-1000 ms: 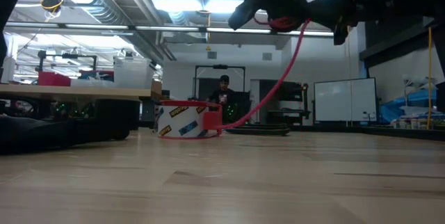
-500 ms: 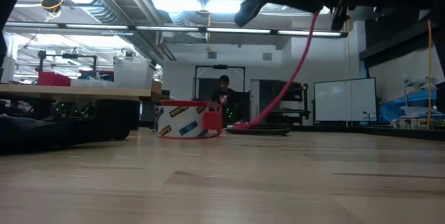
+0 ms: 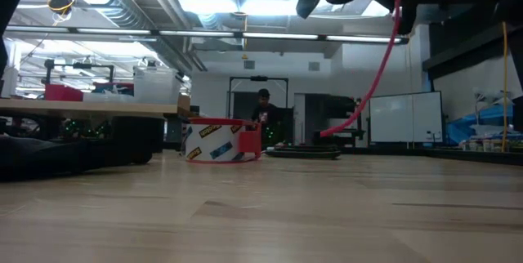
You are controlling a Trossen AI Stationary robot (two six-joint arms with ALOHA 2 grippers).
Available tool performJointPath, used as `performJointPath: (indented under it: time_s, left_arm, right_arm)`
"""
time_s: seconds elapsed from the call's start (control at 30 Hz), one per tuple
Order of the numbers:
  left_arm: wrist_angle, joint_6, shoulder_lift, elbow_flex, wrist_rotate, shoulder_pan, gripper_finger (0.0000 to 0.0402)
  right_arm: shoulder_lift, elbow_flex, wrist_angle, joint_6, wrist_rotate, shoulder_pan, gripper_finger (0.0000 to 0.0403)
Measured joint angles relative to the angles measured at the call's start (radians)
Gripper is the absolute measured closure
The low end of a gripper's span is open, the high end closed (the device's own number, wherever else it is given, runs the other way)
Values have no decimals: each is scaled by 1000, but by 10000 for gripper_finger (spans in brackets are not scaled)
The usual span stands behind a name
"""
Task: Coil cords
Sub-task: Coil the red wire onto the spool
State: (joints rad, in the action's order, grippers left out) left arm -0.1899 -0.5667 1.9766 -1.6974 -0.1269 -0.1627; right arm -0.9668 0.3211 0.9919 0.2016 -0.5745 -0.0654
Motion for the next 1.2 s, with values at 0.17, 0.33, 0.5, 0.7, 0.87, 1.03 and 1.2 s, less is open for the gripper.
performJointPath:
  time_s: [0.17, 0.33, 0.5, 0.7, 0.87, 1.03, 1.2]
  left_arm:
    - [28, -18, 0, 0, 46, 0, 401]
    - [27, -34, 0, 0, 76, 6, 401]
    - [27, -39, 0, 0, 117, 23, 401]
    - [27, -46, -29, 0, 153, 34, 401]
    - [27, -26, -57, -1, 154, 46, 401]
    - [24, -9, -74, -1, 155, 62, 401]
    - [21, -10, -77, -1, 169, 81, 401]
  right_arm:
    - [0, 21, -61, -6, -66, 0, 398]
    - [0, 57, -171, -18, -60, 0, 398]
    - [0, 60, -226, -18, -22, 0, 398]
    - [0, 60, -324, -18, -17, 0, 398]
    - [0, 60, -364, -16, 5, 0, 398]
    - [0, 60, -375, -16, 54, 0, 398]
    - [0, 60, -384, -16, 96, 0, 398]
